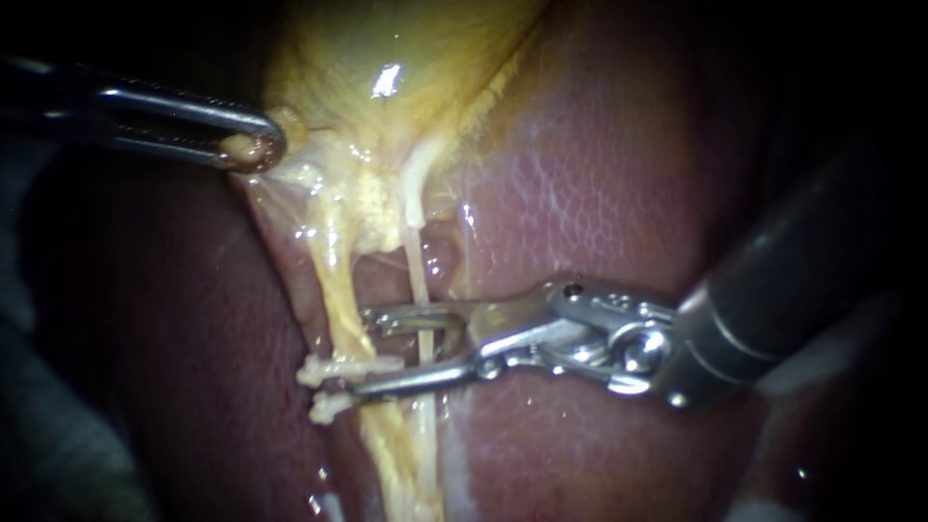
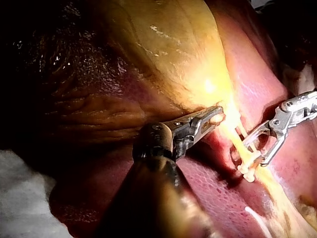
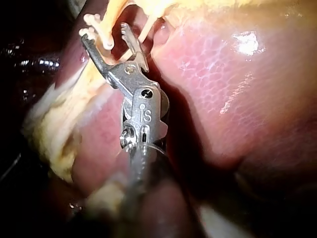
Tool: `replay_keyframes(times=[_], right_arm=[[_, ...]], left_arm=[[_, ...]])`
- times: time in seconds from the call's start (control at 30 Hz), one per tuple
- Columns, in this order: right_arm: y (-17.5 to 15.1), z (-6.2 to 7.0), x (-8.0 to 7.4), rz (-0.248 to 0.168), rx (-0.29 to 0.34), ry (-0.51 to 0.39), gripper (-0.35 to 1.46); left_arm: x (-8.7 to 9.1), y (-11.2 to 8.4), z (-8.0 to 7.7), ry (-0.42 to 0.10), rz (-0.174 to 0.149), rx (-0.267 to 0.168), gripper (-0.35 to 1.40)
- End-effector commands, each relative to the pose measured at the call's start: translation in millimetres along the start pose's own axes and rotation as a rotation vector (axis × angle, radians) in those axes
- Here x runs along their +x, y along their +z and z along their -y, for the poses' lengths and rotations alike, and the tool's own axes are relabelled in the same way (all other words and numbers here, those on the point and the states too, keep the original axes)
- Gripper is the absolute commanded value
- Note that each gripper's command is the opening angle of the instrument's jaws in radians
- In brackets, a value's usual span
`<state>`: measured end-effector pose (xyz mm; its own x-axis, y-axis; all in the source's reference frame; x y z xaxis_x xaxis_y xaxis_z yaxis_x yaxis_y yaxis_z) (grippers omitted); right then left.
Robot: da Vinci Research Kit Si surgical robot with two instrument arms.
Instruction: Going back second clip left tube
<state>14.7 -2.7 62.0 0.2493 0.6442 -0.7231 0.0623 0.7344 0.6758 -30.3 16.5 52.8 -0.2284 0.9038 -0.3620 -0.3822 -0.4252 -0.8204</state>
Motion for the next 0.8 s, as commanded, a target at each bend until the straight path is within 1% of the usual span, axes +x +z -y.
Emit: replay_keyframes(times=[0.03,0.07,0.17,0.27,0.4,0.47,0.57,0.7,0.8], right_arm=[[-0.8,0.4,0.9,0.018,-0.006,-0.029,0.50],[-2.0,0.9,1.8,0.045,-0.011,-0.078,0.50],[-5.2,2.1,4.0,0.104,-0.037,-0.191,0.50],[-8.6,3.5,5.9,0.151,-0.062,-0.255,0.50],[-12.1,4.9,7.6,0.190,-0.091,-0.298,0.49],[-13.4,5.2,8.2,0.194,-0.103,-0.305,0.49],[-14.7,5.1,8.7,0.196,-0.127,-0.308,0.49],[-15.4,4.9,8.7,0.197,-0.127,-0.310,0.49],[-15.4,5.0,8.7,0.197,-0.126,-0.311,0.49]], left_arm=[[0.0,-0.1,-0.1,0.001,-0.002,0.001,-0.35],[0.0,-0.2,-0.1,0.001,-0.002,0.001,-0.35],[0.0,-0.2,-0.1,0.001,-0.002,0.001,-0.35],[0.0,-0.2,-0.1,0.001,-0.002,0.001,-0.35],[0.0,-0.1,-0.1,0.001,-0.002,0.001,-0.35],[0.0,-0.1,-0.1,0.001,-0.002,0.001,-0.35],[0.0,-0.1,-0.1,0.001,-0.002,0.001,-0.35],[0.1,-0.1,0.1,0.001,-0.002,0.002,-0.35],[-0.1,0.5,0.7,0.003,-0.003,0.004,-0.35]])
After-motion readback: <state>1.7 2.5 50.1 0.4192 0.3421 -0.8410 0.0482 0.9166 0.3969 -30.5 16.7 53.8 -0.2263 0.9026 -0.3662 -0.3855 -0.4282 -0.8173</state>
